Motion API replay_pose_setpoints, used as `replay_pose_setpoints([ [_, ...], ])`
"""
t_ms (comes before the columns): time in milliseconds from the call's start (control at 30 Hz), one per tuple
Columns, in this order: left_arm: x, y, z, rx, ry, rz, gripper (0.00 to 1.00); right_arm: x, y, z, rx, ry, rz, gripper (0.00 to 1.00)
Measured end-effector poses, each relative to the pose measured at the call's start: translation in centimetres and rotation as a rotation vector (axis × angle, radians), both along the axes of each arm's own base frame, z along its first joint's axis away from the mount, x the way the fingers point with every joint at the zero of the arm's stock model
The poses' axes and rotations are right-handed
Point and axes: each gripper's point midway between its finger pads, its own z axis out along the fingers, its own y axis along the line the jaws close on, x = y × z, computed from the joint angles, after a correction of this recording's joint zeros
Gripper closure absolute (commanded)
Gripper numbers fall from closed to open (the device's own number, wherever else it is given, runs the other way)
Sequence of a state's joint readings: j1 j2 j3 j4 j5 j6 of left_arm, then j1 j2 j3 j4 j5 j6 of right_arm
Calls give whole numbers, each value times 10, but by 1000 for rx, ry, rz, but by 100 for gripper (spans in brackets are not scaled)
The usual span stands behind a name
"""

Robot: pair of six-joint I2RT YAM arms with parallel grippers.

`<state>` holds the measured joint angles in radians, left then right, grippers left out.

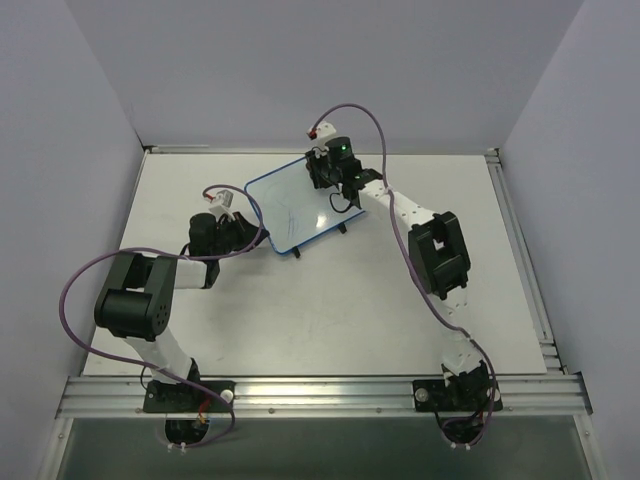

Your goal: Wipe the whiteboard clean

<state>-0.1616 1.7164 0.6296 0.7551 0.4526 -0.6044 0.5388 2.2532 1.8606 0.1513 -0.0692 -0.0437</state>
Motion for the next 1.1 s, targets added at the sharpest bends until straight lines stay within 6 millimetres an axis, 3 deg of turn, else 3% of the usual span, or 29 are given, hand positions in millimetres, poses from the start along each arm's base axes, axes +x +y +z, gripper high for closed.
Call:
replay_pose_setpoints([
  [200, 0, 0, 1, 0, -2, -1, 98, 16, -36, -3, -12, 22, -62, 96],
  [433, -1, 0, -1, 1, 5, -1, 98, 13, -32, -2, -40, 22, -76, 96],
  [633, -1, -1, 0, 3, 2, -4, 98, 6, -1, 2, -83, 4, -50, 96],
  [833, -1, -1, -1, 7, 4, -3, 98, -15, 52, 9, -116, -3, 54, 97],
  [967, -1, -1, -1, 7, 4, -3, 98, -26, 64, 8, -137, 13, 89, 97],
  [1100, -1, -1, -1, 7, 3, -4, 98, -28, 63, 7, -148, 21, 93, 97],
])
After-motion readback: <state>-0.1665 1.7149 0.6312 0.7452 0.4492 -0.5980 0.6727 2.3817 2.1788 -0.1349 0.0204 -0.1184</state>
